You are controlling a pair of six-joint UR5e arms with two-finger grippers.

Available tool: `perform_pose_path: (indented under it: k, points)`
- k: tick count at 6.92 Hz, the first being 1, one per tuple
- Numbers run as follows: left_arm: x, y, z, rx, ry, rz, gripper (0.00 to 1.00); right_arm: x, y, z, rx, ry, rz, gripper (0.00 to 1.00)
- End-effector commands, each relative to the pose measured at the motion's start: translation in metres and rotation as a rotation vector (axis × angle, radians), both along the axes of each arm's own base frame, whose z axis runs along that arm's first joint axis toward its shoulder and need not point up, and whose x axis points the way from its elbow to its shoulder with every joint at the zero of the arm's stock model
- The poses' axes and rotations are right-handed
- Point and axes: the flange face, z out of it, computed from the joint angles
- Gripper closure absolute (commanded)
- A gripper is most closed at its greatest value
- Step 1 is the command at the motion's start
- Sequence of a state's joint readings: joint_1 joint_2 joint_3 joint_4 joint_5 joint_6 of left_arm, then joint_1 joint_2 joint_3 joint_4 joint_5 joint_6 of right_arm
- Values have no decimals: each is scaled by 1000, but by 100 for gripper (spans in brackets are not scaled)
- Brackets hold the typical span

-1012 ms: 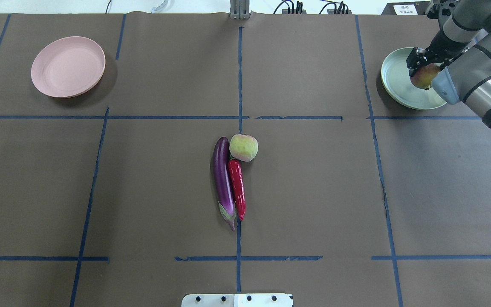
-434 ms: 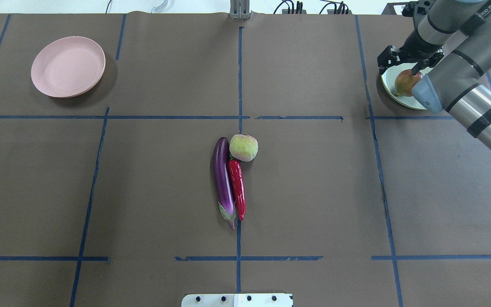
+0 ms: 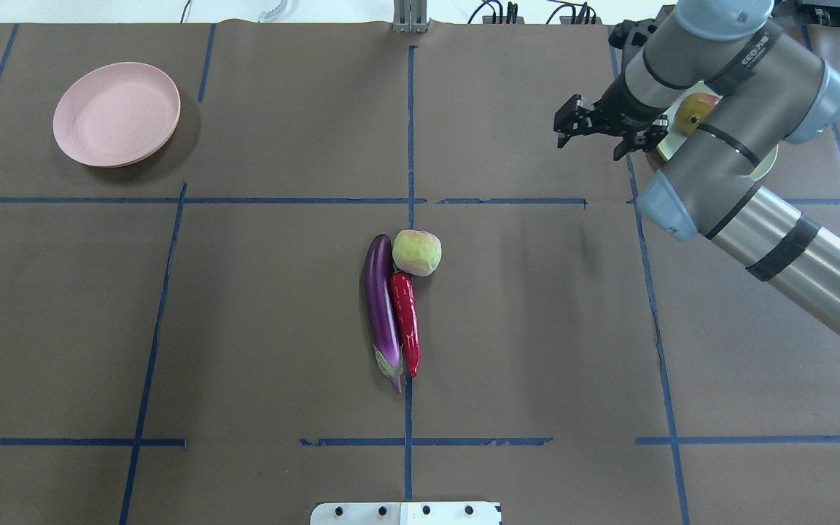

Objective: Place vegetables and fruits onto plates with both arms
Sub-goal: 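Move the right gripper to the pale yellow-green apple and grasp it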

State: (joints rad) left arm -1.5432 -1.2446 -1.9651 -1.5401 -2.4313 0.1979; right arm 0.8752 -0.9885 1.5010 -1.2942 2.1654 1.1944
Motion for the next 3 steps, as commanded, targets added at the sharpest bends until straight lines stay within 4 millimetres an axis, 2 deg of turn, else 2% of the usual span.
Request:
perform_pose_path:
  k: [1,3]
  points:
    - [0,0,1,-2,0,0,0,-98,62,-63,-71,-22,75,0]
    - [-1,0,-1,2,0,-1,0,-143,63,-123,-162,67,74,0]
